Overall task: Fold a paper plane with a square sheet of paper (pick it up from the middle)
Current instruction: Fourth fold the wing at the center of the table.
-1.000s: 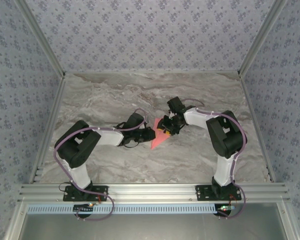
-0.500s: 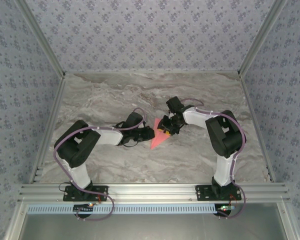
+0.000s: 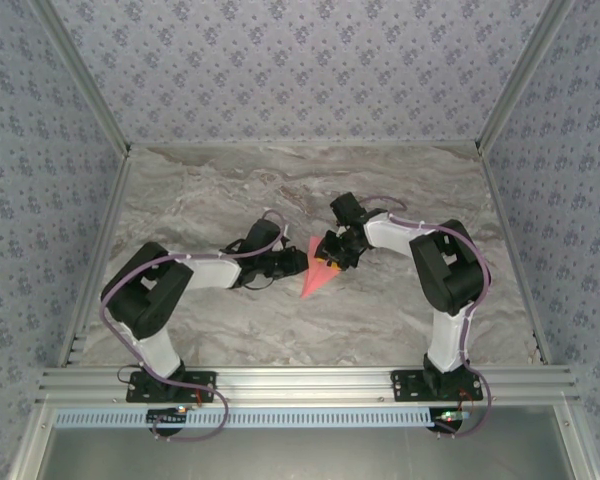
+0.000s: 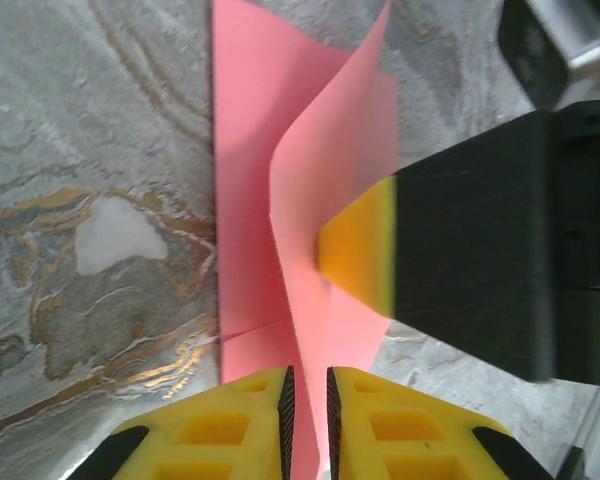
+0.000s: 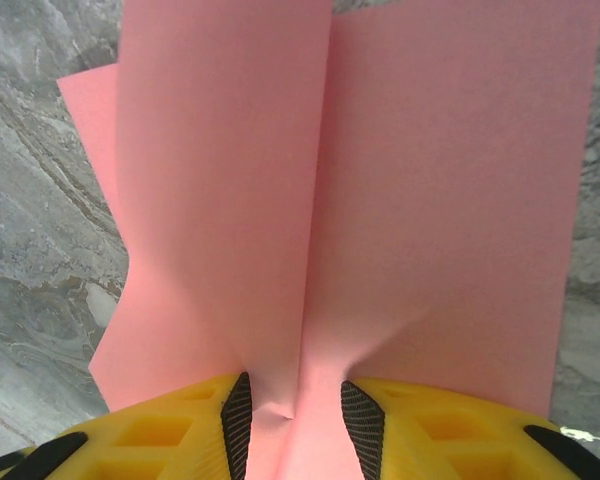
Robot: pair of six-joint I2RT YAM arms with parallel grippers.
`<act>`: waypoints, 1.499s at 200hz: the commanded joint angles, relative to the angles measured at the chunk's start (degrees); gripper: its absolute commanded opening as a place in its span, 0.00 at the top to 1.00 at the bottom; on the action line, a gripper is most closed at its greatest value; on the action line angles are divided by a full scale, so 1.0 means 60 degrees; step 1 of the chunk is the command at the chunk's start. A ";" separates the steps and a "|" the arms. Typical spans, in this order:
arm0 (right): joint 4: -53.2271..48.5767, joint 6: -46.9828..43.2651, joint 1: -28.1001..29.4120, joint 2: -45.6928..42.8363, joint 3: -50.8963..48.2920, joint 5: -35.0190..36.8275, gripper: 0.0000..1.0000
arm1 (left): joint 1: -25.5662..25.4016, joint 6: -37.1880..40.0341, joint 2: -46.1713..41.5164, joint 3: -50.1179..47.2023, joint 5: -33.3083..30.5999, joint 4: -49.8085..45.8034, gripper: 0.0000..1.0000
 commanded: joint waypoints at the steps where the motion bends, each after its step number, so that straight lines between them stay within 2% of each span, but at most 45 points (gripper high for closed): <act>1: -0.1389 0.0072 -0.0064 0.1119 -0.0611 0.1834 0.61 | 0.0013 -0.0137 -0.0369 0.0147 0.0381 0.0389 0.82; 68: -0.1466 0.0143 -0.0050 0.1133 -0.0522 0.1834 0.61 | 0.0011 -0.0358 -0.0099 0.0112 0.0959 0.1041 0.82; 133: -0.1481 0.0231 -0.0050 0.1150 -0.0496 0.1789 0.61 | -0.0006 -0.0535 0.0440 0.0203 0.1328 0.1402 0.93; 165: -0.1495 0.0225 -0.0049 0.1135 -0.0467 0.1764 0.61 | -0.0015 -0.0463 0.0681 0.0355 0.1350 0.1186 0.94; 245: -0.1565 0.0233 -0.0053 0.1150 -0.0528 0.1866 0.61 | -0.0011 0.0003 0.0818 0.0632 0.0486 -0.0128 0.95; 300: -0.1598 0.0258 -0.0049 0.1124 -0.0551 0.1966 0.62 | -0.0005 0.0021 0.0935 0.0639 0.0373 -0.0235 0.95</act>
